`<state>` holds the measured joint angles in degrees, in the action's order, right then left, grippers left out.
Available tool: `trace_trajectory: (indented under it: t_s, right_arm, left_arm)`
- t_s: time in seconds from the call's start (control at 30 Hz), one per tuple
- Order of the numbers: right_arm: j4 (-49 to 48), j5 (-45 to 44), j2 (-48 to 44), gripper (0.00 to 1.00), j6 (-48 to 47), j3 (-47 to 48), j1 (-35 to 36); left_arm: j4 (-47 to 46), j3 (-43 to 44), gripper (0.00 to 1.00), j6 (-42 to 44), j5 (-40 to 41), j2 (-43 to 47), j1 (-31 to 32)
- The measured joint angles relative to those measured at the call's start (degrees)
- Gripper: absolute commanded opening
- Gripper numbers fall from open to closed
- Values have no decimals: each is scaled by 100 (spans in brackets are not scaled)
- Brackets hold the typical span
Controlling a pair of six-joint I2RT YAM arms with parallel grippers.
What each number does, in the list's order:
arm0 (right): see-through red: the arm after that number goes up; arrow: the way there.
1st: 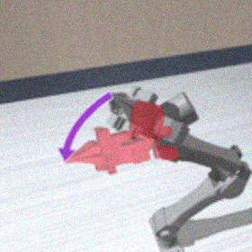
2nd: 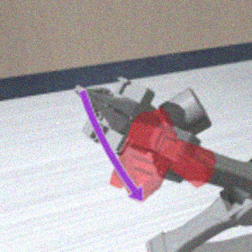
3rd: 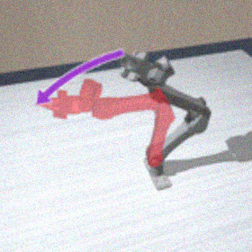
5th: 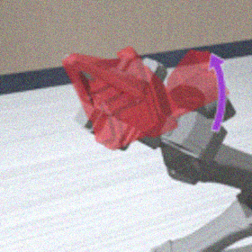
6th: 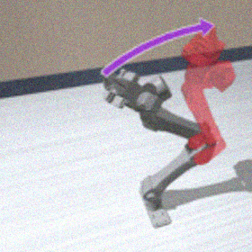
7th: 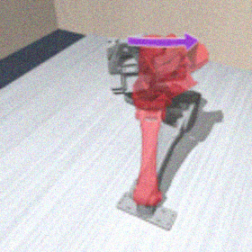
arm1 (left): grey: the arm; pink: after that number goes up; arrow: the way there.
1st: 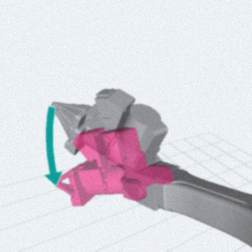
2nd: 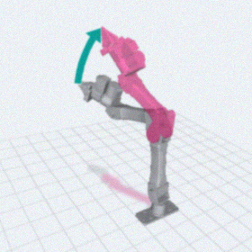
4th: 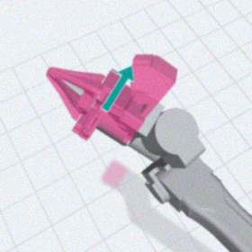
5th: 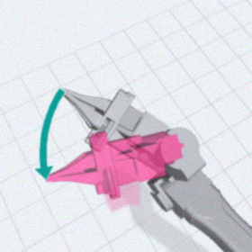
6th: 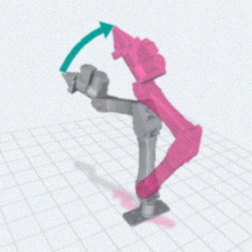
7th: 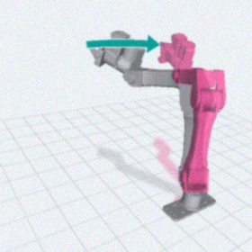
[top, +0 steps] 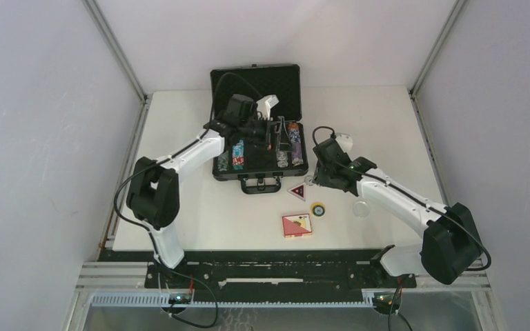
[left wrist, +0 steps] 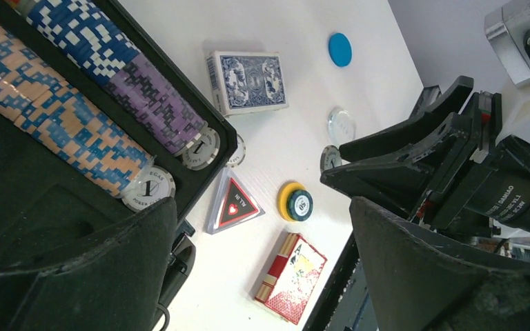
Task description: Pack up texas hold em set
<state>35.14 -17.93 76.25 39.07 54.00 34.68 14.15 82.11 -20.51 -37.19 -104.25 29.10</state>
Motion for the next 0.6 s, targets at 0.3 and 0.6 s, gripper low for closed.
trace_trajectory:
  t_s: [0.3, 0.6]
  right_arm:
    - [15, -105, 306, 41, -295, 315, 463]
    - [11, -175, 422, 41, -708, 509, 881]
  left_arm:
    - [313, 96, 100, 107, -498, -153, 0]
    - [632, 199, 100, 358, -1123, -317, 0]
